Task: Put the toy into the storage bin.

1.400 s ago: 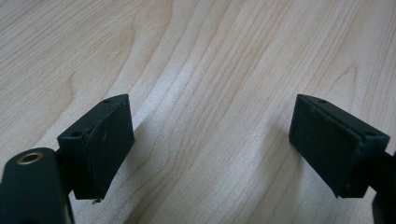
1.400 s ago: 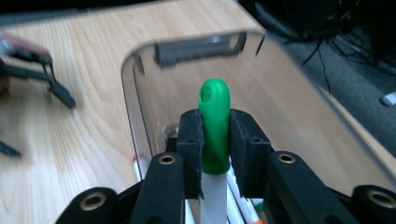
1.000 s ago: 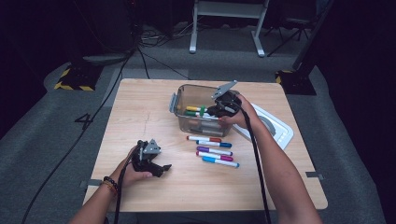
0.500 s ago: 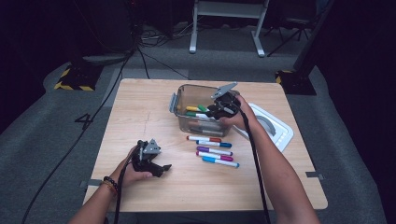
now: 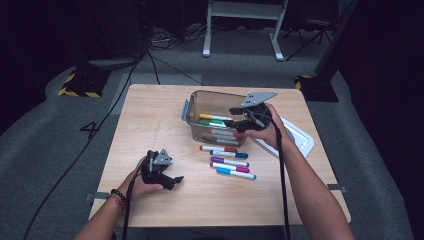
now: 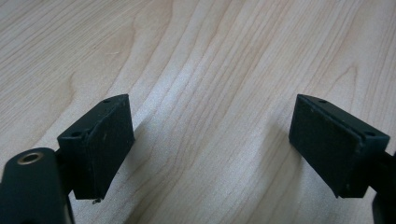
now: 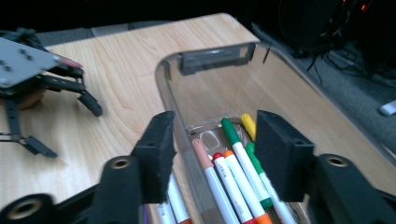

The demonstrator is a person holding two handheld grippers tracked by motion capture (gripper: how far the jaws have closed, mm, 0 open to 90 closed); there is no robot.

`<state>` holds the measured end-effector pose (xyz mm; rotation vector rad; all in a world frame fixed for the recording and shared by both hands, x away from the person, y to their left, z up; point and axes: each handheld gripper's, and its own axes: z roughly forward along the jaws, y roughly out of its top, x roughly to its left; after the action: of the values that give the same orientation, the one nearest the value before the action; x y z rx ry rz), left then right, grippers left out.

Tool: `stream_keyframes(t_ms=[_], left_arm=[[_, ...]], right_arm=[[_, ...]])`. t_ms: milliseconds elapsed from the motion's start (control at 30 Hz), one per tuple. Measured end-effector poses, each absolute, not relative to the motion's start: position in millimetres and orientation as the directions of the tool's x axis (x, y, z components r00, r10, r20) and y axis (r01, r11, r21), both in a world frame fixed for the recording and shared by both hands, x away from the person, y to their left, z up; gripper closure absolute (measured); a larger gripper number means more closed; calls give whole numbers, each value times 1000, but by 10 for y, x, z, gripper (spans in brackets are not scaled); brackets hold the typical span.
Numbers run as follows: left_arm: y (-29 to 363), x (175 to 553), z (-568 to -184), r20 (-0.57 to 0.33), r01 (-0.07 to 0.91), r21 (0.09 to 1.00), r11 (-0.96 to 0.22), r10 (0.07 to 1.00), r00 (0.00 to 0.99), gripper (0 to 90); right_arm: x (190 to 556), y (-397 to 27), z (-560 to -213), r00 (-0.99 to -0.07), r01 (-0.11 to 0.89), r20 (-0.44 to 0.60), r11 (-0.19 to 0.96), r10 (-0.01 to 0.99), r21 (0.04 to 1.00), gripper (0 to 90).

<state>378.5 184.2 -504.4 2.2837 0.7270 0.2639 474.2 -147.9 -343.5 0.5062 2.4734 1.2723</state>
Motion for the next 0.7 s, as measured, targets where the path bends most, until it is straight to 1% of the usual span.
stream_keyframes(t_ms=[233,367,400,533,700], left_arm=[[1842,3785,-5044,-20,425,690,-586,572,820,142],[1842,3785,-5044,-20,425,690,-586,571,820,142],[1842,3785,-5044,-20,425,690,-586,571,820,142],[1842,3784,-5043,-20,426,689,-586,572,820,142],[1842,3784,-5044,-21,426,690,-586,572,820,142]], right_arm=[[4427,-1619,-3366,-890,111,-153,529,430,841,402],[4242,-1675,-3397,-895,84,-171,531,413,843,393],[4242,-1675,-3397,-895,84,-171,531,413,843,393],[4026,-1721,-3508,-900,65,-184,537,396,841,383],[3843,-1763,-3661,-914,62,-162,524,372,850,385]])
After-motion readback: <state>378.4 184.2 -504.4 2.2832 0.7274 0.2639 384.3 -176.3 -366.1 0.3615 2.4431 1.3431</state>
